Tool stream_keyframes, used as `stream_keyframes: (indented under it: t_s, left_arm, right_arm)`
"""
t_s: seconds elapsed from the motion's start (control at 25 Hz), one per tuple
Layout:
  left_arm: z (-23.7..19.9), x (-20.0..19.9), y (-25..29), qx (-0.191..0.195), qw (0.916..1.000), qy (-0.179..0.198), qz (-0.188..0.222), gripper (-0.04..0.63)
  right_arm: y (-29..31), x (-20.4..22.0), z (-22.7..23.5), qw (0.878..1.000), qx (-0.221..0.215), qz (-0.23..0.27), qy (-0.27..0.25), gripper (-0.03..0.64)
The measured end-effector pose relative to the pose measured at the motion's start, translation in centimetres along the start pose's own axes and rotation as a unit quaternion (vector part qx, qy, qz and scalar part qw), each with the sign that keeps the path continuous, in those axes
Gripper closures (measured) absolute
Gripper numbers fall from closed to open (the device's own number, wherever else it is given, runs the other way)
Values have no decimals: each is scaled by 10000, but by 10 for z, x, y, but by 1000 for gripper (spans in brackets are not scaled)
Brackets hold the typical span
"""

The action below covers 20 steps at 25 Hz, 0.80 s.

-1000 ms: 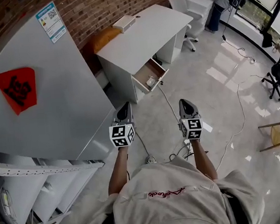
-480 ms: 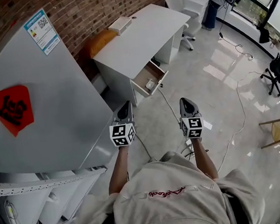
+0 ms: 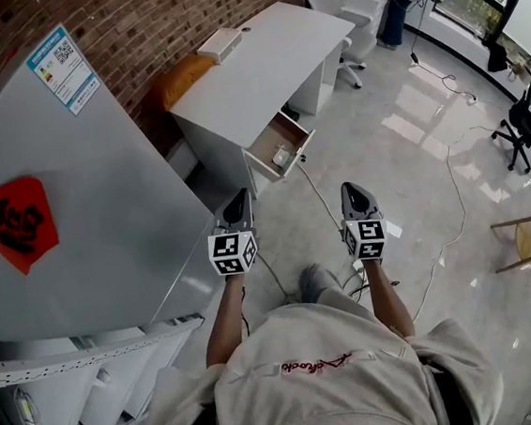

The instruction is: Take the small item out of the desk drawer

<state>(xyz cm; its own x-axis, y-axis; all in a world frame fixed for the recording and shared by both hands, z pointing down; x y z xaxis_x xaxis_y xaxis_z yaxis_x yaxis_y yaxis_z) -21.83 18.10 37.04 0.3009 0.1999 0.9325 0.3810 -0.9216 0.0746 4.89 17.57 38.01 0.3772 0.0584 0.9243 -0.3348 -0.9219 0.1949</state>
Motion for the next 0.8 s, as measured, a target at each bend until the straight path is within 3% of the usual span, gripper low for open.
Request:
stream_keyframes:
  t_s: [0.44,0.8]
  left_arm:
    - [-19,2,29,-155,9998,20,-80,586]
    - [-22,-11,111,-113,9998,121,-95,586]
  right_arm:
    - [41,9,4,9998,-195,2,-7,606]
    - [102,16,53,9998,-140,33,121,606]
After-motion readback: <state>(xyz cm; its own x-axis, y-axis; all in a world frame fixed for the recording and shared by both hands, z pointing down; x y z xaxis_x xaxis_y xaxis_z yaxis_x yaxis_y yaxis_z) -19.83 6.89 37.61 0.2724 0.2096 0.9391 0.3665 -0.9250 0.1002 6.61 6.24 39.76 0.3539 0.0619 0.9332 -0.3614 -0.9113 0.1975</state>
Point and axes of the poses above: the fingertips, and each gripper's own axes: y forward along the fingers, z to its right, x out of its underside, the point moved 3 cm from there along -y, backward along the fingers, and after that the axes turned 15 degrees about -y, right-handed, at the moved point
